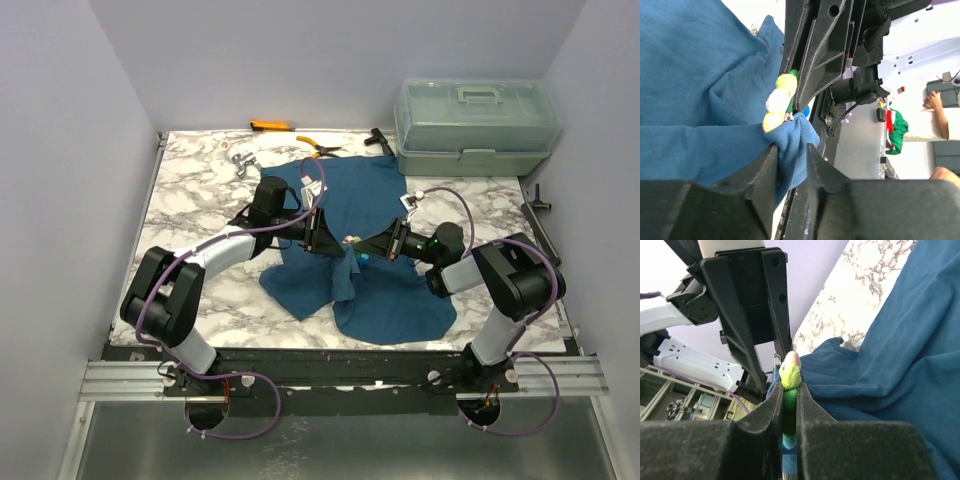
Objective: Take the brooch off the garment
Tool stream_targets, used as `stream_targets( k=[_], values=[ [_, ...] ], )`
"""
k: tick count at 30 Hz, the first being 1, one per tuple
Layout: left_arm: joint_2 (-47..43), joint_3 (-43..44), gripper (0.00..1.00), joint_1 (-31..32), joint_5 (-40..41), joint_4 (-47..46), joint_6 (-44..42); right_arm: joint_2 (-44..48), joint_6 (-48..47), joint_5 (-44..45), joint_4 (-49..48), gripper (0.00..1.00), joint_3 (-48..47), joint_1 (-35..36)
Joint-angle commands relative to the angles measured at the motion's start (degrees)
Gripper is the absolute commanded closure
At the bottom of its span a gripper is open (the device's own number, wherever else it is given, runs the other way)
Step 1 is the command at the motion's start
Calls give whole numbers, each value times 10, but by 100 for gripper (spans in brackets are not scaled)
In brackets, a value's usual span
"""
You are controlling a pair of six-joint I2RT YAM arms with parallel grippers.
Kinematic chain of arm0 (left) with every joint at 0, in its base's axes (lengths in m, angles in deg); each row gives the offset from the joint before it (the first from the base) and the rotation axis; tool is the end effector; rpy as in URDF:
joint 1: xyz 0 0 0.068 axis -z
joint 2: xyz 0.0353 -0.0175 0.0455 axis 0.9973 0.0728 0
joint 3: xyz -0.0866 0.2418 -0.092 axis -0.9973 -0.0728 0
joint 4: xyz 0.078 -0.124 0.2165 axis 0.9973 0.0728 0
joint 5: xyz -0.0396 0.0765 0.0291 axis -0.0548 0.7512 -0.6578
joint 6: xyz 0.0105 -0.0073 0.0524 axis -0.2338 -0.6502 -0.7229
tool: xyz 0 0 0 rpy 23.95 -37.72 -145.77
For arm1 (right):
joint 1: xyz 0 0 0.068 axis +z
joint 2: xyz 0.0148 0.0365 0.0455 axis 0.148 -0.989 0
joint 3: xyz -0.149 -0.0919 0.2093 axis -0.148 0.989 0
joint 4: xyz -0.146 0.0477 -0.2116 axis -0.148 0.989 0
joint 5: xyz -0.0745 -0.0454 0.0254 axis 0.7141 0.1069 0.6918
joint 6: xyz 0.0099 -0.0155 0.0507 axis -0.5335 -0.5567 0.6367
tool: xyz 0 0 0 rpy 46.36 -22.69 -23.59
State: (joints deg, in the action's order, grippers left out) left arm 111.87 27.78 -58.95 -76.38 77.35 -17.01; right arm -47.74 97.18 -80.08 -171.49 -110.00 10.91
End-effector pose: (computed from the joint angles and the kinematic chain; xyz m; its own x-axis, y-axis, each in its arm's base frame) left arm 0.2846 -0.1788 0.2247 -0.8216 0.1495 -0.5501 0.5700 0.2025 -0.7963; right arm 0.2596 0.1213 0.1659 -0.7862 0.3074 -0.5361 -0.5318 0.1051 0.8403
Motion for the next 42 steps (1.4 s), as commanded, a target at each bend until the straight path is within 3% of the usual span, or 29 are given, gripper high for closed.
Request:
stream_targets(
  k=[1, 4, 9, 12, 17, 20, 24, 31, 42],
  values=[
    [-3, 17, 62, 4, -14, 7, 28, 11, -20, 82, -17, 99, -5, -1],
    [-8, 9, 58, -6, -5, 6, 32, 15, -22, 92, -10, 100, -3, -1],
    [-11, -2, 81, -5, -3, 4, 26, 19, -26, 122, 0, 99, -3, -1],
    [-7, 2, 85, 5, -3, -2, 30, 9, -13, 131, -17, 100, -5, -1],
    [15, 14, 73, 28, 1, -17, 40, -23, 24, 129, -65, 99, -10, -1],
    [18, 16, 57, 29, 1, -26, 43, -32, 37, 122, -86, 99, -9, -1],
    [-8, 13, 46, -4, -15, -27, 31, -33, 46, 108, -107, 100, -7, -1],
    [-60, 17, 45, -102, -16, -28, -27, -39, 57, 79, -145, 100, -8, -1],
    [-27, -17, 58, -75, 4, -96, -90, -39, 64, 62, -165, 100, -15, -1]
  ],
)
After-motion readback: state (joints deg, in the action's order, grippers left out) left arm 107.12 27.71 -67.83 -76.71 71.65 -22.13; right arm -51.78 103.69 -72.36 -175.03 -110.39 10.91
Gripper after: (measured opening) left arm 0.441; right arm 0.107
